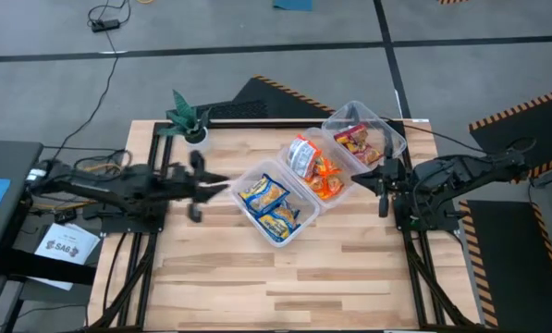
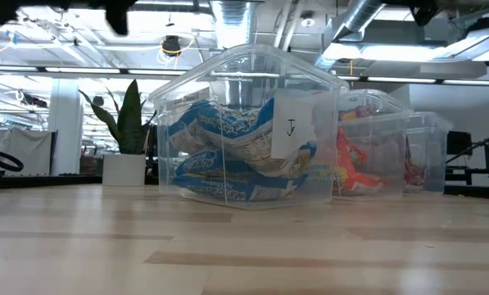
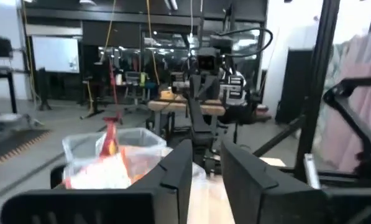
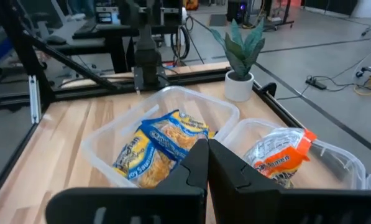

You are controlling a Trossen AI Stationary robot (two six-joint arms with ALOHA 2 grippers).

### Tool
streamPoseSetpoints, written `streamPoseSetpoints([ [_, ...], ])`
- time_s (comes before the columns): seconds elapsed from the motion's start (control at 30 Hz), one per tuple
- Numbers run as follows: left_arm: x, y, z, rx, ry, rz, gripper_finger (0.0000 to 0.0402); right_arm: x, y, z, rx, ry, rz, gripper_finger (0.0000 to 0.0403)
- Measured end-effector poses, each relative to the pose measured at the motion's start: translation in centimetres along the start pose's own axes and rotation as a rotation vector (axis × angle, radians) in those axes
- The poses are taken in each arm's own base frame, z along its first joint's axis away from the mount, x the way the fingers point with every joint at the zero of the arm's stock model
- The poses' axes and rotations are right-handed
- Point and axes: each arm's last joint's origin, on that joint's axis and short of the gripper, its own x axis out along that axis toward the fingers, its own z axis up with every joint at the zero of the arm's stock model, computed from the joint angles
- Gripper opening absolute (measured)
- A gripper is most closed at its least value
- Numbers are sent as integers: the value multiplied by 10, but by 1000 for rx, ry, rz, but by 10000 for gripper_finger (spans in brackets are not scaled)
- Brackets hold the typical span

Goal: Sort Maruchan noodles
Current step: Return to Home Position

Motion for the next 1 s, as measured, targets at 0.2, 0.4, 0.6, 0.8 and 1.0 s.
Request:
streamPoseSetpoints([
  [0.2, -52, 13, -22, -76, -85, -32, 18, 1, 1, 1, 1, -5, -1, 27],
  [0.4, -79, 20, -47, -89, -83, -25, 1, 3, 1, 0, 3, 4, -3, 27],
  [0.6, -92, 24, -65, -79, -119, -24, 0, 2, 0, -3, -12, 36, -8, 27],
  [0.8, -92, 24, -70, -43, -67, -17, 0, -1, -4, -15, -13, 142, -31, 27],
  [1.0, -92, 24, -70, -35, -68, -21, 0, -8, -9, -30, 18, 278, -65, 27],
])
